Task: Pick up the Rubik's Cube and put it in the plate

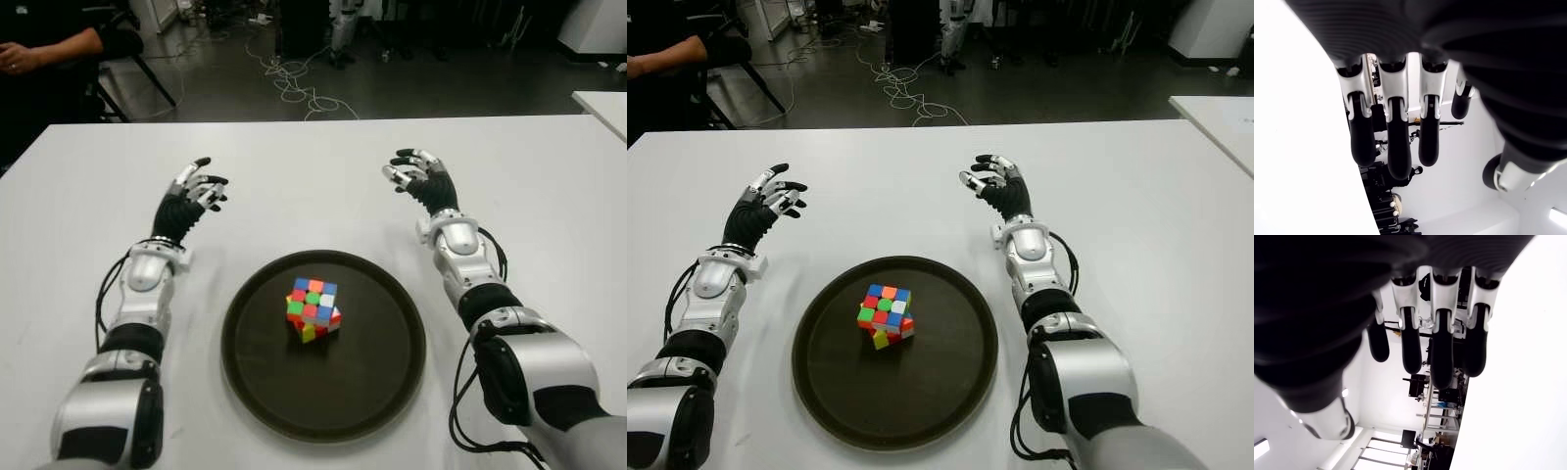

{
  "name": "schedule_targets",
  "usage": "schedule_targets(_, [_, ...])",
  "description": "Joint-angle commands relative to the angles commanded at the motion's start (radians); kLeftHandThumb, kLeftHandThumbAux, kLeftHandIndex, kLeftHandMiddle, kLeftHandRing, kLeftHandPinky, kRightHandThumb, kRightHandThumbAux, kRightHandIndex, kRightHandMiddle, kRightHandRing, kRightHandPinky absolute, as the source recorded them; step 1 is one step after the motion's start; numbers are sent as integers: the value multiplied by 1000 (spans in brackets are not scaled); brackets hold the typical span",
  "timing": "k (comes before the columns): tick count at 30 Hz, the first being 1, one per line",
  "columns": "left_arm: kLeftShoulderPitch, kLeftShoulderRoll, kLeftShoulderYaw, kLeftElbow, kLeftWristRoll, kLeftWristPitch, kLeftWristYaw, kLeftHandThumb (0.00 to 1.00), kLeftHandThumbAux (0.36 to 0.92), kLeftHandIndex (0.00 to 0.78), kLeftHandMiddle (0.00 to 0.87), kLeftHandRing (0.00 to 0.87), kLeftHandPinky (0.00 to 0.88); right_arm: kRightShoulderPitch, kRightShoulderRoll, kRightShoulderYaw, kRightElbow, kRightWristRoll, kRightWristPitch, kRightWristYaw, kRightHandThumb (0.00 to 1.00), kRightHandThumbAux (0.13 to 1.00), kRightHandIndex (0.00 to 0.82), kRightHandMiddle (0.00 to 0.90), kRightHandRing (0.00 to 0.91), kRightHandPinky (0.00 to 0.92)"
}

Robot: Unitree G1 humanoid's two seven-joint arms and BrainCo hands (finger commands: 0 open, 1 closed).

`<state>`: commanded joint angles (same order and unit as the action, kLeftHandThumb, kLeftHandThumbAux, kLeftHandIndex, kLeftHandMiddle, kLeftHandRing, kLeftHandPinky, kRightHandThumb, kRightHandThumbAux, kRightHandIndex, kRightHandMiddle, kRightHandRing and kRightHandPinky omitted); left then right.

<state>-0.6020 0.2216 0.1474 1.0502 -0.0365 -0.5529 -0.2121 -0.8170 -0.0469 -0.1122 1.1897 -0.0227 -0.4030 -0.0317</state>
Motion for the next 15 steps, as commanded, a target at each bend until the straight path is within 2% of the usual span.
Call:
schedule_targets(1, [0,0,0,0,1,0,0,100,584,130,348,413,441,0,0,0,0,0,0,-1,550,733,384,376,426,496])
schedule_targets(4, [0,1,-2,0,2,-3,1,94,588,134,353,418,448,-1,1,-2,1,2,2,-3,636,730,402,384,432,497])
schedule_targets(15, [1,2,-4,-2,4,-1,0,105,599,129,350,423,446,-5,3,-8,3,5,14,-7,682,727,413,397,445,505])
